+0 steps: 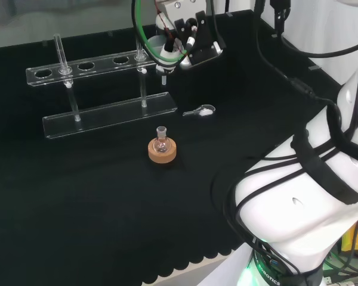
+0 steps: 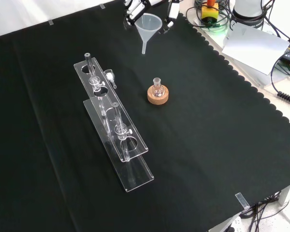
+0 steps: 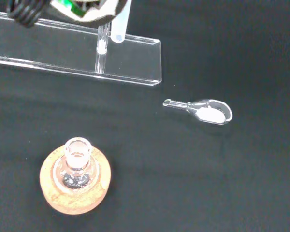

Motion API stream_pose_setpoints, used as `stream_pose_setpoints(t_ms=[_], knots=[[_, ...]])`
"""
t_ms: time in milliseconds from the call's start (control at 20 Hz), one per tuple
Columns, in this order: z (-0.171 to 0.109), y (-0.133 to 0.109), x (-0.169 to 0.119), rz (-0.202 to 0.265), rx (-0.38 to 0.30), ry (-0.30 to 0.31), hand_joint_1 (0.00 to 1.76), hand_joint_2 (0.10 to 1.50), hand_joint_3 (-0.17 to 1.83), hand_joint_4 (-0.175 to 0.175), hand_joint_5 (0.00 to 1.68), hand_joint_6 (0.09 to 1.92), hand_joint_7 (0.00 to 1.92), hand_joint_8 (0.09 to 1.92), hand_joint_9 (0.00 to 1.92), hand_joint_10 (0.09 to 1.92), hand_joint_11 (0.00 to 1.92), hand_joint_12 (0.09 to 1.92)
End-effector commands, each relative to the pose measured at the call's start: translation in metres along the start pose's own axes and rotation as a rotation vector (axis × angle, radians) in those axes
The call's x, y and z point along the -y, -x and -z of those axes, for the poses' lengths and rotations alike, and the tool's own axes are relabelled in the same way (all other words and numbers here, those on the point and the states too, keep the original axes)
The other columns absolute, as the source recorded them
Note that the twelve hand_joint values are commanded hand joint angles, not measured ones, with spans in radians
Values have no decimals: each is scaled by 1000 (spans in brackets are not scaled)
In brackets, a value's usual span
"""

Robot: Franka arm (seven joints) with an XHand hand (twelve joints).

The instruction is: Place the funnel on the round-bottom flask.

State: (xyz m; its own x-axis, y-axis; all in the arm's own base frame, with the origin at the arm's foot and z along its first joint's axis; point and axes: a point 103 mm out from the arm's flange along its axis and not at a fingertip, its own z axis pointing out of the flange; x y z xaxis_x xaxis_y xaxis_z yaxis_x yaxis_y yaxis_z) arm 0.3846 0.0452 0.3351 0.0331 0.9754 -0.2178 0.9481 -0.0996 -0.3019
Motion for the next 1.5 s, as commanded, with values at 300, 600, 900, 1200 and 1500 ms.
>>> stream_pose_setpoints(t_ms=[300, 600, 900, 1200, 1500], knots=[[-49, -9, -10, 6, -30, -64, 913, 814, 737, -18, 606, 824, 461, 641, 917, 441, 571, 1307], [-59, -13, -5, 17, -43, -70, 918, 811, 736, -19, 607, 823, 461, 642, 919, 441, 573, 1306], [-68, -20, -3, 28, -52, -91, 919, 810, 737, -19, 608, 823, 461, 643, 919, 441, 573, 1305], [-75, -25, -4, 37, -50, -105, 918, 809, 738, -19, 608, 822, 461, 644, 920, 440, 574, 1305], [-81, -26, -8, 38, -49, -119, 917, 808, 738, -19, 609, 823, 461, 645, 920, 441, 572, 1304]])
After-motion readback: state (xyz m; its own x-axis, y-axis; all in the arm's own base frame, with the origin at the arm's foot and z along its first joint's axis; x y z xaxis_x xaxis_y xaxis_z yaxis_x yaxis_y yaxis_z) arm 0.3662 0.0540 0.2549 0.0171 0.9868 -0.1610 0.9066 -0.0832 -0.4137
